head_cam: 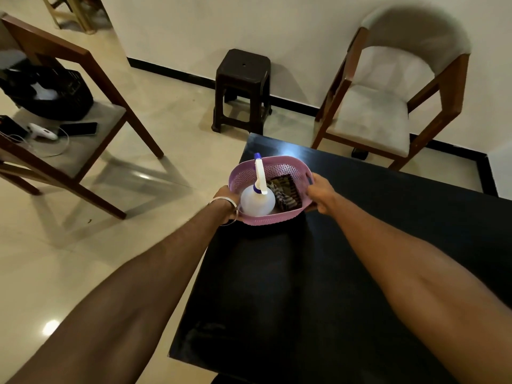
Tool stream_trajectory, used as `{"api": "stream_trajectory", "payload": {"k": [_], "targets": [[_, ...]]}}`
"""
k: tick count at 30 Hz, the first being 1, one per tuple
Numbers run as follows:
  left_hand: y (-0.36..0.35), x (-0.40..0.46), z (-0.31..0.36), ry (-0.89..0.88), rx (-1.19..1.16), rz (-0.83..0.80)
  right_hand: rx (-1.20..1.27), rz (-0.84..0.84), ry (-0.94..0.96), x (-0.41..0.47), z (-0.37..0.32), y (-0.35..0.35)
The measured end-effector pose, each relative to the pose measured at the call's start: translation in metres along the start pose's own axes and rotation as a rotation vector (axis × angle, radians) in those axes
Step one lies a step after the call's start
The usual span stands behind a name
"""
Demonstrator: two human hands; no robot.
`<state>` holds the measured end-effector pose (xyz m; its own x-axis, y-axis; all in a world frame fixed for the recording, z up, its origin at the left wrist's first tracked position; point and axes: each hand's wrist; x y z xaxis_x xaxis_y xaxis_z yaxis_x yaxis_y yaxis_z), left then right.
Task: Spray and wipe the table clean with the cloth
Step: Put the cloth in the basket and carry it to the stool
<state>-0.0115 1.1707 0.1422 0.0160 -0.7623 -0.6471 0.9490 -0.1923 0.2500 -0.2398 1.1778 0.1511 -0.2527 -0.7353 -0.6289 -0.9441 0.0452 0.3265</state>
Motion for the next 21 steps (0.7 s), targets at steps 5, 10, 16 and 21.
{"api": "stream_trajectory", "payload": {"k": [5, 10, 16, 21], "targets": [[0.008, -0.003, -0.008, -0.015, 0.057, -0.017, 0.003, 0.007, 0.029, -0.018, 0.008, -0.002], [0.022, -0.019, -0.015, -0.023, 0.146, -0.074, 0.027, -0.002, 0.043, -0.042, 0.023, -0.007], [0.036, -0.071, -0.017, -0.042, 0.081, -0.076, 0.053, -0.016, 0.099, -0.080, 0.030, -0.010], [0.048, -0.108, -0.025, -0.048, 0.003, -0.072, 0.023, -0.018, 0.119, -0.108, 0.038, -0.017]]}}
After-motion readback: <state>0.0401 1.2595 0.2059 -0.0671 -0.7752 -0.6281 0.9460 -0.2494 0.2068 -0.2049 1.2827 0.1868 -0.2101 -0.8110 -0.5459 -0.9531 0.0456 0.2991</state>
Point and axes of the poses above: each hand's wrist, its own x-axis towards the middle knuckle, its own y-axis out of the back of the hand, z = x × y, and after that the axes turned 4 degrees about -y, right-handed
